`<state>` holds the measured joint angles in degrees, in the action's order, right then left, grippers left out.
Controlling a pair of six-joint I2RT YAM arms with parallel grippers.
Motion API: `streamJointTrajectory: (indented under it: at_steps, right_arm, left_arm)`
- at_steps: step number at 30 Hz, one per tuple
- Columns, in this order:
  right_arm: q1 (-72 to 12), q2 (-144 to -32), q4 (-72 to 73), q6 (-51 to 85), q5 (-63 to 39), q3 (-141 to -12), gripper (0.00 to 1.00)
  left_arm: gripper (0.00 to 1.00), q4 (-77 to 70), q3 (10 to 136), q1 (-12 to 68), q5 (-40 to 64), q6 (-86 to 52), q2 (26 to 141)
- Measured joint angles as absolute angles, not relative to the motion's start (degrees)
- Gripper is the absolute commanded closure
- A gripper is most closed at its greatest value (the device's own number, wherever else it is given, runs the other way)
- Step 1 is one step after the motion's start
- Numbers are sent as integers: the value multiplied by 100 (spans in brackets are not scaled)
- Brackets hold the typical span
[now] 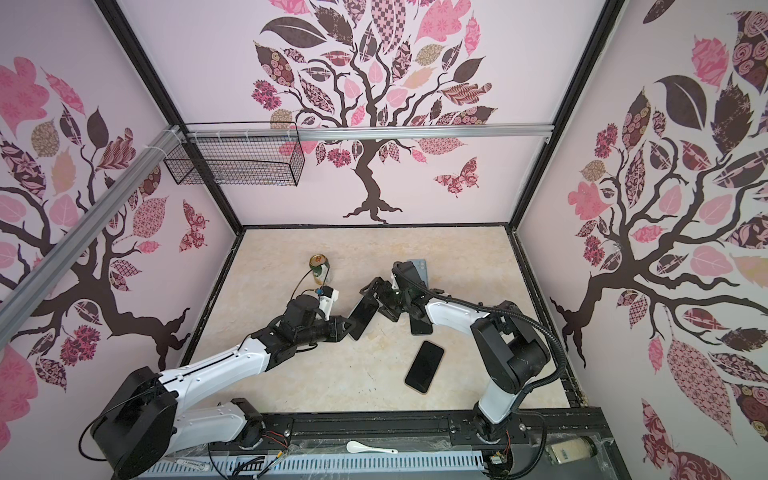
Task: Take the phone out of the phone case
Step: Pass the phone.
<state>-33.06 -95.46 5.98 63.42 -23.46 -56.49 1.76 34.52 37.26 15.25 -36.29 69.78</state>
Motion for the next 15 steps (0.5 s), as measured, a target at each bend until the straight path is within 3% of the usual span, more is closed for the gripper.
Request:
streamJointTrajectory:
  at_steps: [9,15]
  right_arm:
    - [-3280,-8322,-99,4488,-1048,-6123,1]
    - [-3280,-7105,722,3155,-193,-4934,0]
  left_arm:
    - [100,1568,4099,3715,1168,-3413,6632]
    - [100,1835,4136,3710,1055,-3118,6420]
